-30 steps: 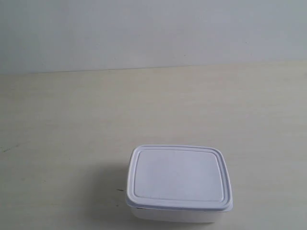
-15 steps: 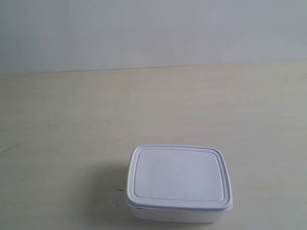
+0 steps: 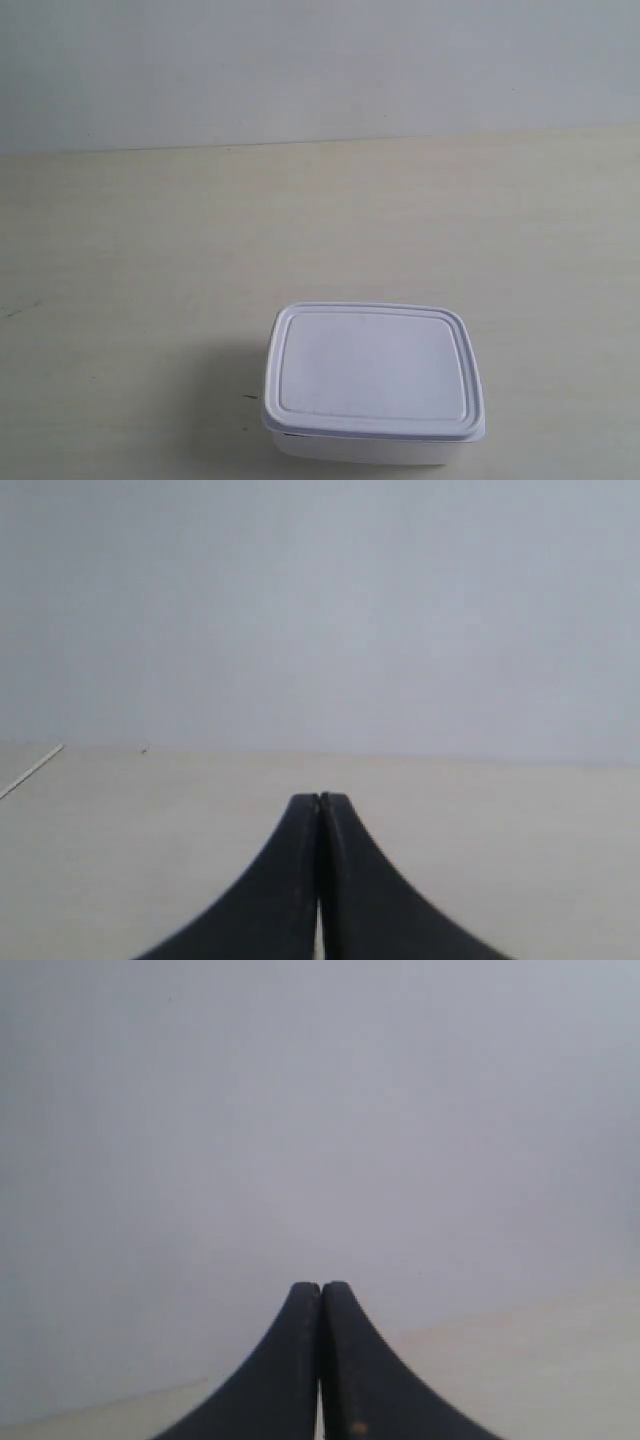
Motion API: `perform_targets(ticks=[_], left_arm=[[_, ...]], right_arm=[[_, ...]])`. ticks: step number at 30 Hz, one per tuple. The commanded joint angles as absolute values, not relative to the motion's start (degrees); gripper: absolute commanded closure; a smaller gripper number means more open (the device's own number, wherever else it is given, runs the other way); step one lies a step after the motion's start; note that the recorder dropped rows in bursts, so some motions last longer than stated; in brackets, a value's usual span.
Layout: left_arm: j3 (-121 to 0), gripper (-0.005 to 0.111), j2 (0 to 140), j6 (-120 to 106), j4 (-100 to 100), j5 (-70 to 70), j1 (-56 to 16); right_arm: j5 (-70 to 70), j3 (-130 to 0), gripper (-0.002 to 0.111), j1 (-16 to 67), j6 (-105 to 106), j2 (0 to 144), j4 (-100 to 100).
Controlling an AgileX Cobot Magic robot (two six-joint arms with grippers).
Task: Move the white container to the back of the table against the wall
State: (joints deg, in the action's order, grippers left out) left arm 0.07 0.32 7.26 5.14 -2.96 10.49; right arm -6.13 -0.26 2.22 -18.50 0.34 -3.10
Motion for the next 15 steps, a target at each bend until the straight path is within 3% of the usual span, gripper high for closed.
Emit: perform_targets(ticks=[1, 7, 15], left_arm=[[0.00, 0.107, 0.00, 18.54, 3.65, 6.51, 10.23], [0.00, 0.107, 0.00, 40.30, 3.92, 14.73, 10.23], [0.00, 0.107, 0.00, 40.94, 3.89, 30.90, 10.23]], right_arm=[[-10.78, 0.00, 0.108, 2.03, -18.97, 0.00, 0.89], [-15.88, 0.00, 0.108, 2.03, -29.96, 0.00, 4.23], [-22.03, 0.00, 0.108, 2.03, -38.70, 0.00, 3.68]])
